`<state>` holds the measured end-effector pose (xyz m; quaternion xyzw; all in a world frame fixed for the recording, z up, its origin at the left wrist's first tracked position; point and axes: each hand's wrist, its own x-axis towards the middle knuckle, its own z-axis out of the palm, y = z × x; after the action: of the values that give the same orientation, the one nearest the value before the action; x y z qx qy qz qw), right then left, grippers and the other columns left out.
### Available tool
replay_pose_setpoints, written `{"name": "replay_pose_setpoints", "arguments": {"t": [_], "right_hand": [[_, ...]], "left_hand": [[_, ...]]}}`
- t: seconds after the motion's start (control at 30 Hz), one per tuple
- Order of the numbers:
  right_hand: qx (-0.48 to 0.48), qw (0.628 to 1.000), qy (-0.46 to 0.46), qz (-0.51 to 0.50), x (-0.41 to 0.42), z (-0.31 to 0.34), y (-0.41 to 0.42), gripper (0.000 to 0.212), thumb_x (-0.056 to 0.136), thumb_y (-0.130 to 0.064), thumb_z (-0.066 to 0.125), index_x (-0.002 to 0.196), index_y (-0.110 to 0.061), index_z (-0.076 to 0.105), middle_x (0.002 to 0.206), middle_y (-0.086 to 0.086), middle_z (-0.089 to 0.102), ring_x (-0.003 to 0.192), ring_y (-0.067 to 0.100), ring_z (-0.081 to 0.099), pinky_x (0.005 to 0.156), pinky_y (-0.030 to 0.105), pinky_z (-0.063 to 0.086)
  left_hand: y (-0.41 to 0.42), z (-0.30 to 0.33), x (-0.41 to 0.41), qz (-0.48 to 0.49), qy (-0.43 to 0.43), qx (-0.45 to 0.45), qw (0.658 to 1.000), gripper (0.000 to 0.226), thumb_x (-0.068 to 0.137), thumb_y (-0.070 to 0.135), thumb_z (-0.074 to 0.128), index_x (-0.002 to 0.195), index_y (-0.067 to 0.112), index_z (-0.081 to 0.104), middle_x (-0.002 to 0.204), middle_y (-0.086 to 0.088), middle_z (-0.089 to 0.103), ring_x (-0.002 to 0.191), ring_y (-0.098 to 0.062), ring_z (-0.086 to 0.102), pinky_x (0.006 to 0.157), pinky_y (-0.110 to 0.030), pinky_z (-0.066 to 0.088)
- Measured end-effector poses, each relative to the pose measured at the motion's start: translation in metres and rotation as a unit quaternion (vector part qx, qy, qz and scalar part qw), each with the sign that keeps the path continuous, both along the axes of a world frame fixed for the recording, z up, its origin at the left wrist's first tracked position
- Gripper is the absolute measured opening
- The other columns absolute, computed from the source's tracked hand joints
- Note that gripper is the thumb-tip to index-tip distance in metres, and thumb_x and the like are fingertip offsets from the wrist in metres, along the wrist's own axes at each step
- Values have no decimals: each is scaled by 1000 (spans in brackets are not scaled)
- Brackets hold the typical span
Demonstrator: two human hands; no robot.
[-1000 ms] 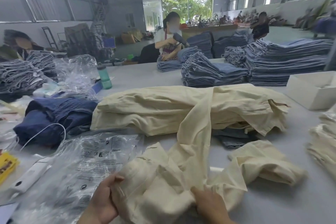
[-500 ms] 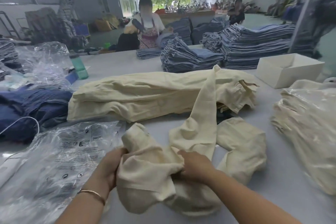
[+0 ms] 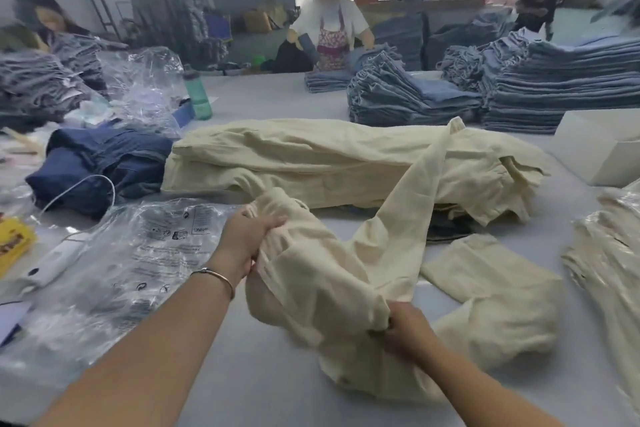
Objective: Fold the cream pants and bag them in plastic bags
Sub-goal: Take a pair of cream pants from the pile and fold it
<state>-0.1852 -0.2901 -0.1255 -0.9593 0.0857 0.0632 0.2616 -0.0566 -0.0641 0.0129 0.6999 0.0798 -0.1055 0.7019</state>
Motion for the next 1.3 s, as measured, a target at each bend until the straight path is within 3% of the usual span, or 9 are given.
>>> {"name": "replay_pose_setpoints", "arguments": {"t": [0.1, 0.27, 0.47, 0.57, 0.67, 0.8, 1.0, 1.13, 1.3], "right_hand": [[72, 996, 30, -41, 11, 25, -42, 15, 86, -32, 62, 87, -17, 64, 92, 2, 66, 88, 19, 61, 64, 26, 36], [225, 931, 272, 90, 8, 76, -77, 32, 72, -35, 79, 97, -17, 71, 90, -3, 72, 79, 11, 66, 70, 19, 53], [-90, 950, 267, 134, -10, 78, -86, 38, 54, -39, 81, 80, -16, 68, 82, -6, 64, 77, 14, 60, 64, 22, 44], [118, 974, 189, 37, -18, 72, -87, 27, 54, -24, 74, 77, -13, 65, 78, 1, 64, 75, 18, 60, 63, 25, 45], [327, 919, 221, 17, -18, 83, -97, 49, 44, -18, 73, 88, 2, 66, 83, 16, 64, 78, 28, 60, 68, 34, 47], [460, 858, 224, -52, 7, 110, -127, 60, 41, -7, 76, 98, 5, 67, 91, 28, 59, 78, 35, 60, 69, 38, 51], [292, 937, 178, -73, 64, 159, -149, 60, 47, -8, 80, 105, 1, 66, 104, 34, 64, 90, 39, 63, 82, 38, 50], [-189, 968, 23, -164, 100, 155, -113, 36, 59, -30, 69, 92, -14, 65, 89, 16, 67, 79, 29, 60, 73, 31, 52], [-142, 989, -48, 1, 117, 107, 22, 54, 84, -33, 64, 134, -23, 46, 134, 2, 53, 118, 22, 52, 91, 32, 45]], "left_hand": [[16, 17, 15, 77, -74, 61, 992, 34, 74, 4, 77, 105, -5, 66, 97, -13, 71, 94, -29, 66, 85, -38, 54], [17, 34, 26, 108, -59, -133, 983, 33, 85, -2, 64, 118, -5, 61, 107, -15, 67, 93, -25, 65, 72, -31, 59], [34, 56, 32, 159, -98, -228, 955, 41, 87, 5, 64, 127, -5, 57, 125, -19, 62, 112, -28, 62, 96, -41, 52], [56, 70, 32, 214, -128, -251, 935, 30, 86, 2, 63, 115, -6, 63, 109, -14, 68, 100, -26, 67, 86, -37, 57], [79, 82, 32, 236, -162, -262, 922, 7, 87, -1, 60, 89, 1, 67, 77, -4, 70, 76, -17, 69, 70, -29, 57], [108, 92, 31, 229, -205, -270, 913, 14, 90, 4, 56, 100, 2, 65, 86, -5, 71, 81, -17, 70, 76, -31, 58], [130, 83, 46, 169, -155, -291, 929, 9, 91, 6, 55, 84, 4, 61, 69, -2, 63, 59, -9, 62, 56, -16, 52], [128, 9, 51, 79, -6, -114, 990, 8, 95, 12, 54, 95, 3, 56, 68, -7, 46, 53, -14, 45, 40, -16, 40], [119, -89, 29, 39, 198, -10, 979, 16, 92, -1, 52, 77, 3, 58, 56, -8, 61, 43, -15, 57, 46, -23, 49]]}}
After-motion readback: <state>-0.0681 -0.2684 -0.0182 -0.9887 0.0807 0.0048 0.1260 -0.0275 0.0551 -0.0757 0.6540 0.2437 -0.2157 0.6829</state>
